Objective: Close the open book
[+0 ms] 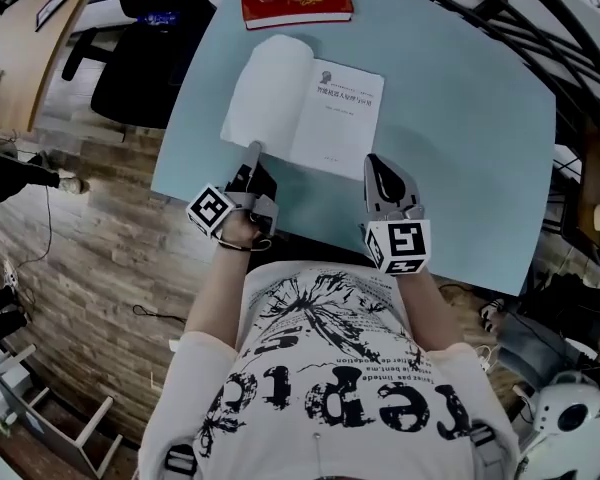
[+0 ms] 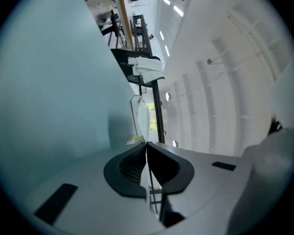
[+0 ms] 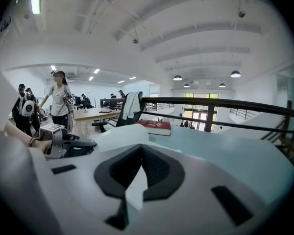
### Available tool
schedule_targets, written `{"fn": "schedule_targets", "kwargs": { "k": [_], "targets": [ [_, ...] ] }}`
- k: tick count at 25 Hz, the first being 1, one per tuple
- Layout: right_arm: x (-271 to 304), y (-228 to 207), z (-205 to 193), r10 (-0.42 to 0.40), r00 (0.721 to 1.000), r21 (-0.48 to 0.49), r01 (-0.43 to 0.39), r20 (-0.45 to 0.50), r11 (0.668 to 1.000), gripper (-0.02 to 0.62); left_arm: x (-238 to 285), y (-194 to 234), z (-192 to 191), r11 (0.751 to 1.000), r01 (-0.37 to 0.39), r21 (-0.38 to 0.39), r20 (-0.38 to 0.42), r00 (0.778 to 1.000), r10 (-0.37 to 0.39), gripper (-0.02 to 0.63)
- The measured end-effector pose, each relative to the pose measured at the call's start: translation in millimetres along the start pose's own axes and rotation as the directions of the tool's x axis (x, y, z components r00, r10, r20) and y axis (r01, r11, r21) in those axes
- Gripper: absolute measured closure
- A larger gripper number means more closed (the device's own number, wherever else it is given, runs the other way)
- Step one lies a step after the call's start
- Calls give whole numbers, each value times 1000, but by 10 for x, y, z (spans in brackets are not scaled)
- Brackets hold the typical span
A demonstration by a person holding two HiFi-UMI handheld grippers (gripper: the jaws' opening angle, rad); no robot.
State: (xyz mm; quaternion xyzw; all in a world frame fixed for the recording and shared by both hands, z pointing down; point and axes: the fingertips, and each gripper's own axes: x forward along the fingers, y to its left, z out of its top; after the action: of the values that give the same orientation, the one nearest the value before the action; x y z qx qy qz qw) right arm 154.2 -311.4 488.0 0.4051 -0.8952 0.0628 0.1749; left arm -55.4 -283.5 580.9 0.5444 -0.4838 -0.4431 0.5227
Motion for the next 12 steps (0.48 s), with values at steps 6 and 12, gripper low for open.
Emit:
{"fn": "schedule_targets", "kwargs": {
  "k": [6, 12],
  "targets": [
    [-133, -86, -23, -19, 1000, 12, 18, 9, 1000, 584, 97, -263, -343, 989, 41, 139, -136, 991, -22, 583],
    [-292, -252, -62, -76, 997, 46, 75, 27, 996, 584, 199, -259, -660, 931, 33, 362, -295, 952, 81, 583]
  ]
}}
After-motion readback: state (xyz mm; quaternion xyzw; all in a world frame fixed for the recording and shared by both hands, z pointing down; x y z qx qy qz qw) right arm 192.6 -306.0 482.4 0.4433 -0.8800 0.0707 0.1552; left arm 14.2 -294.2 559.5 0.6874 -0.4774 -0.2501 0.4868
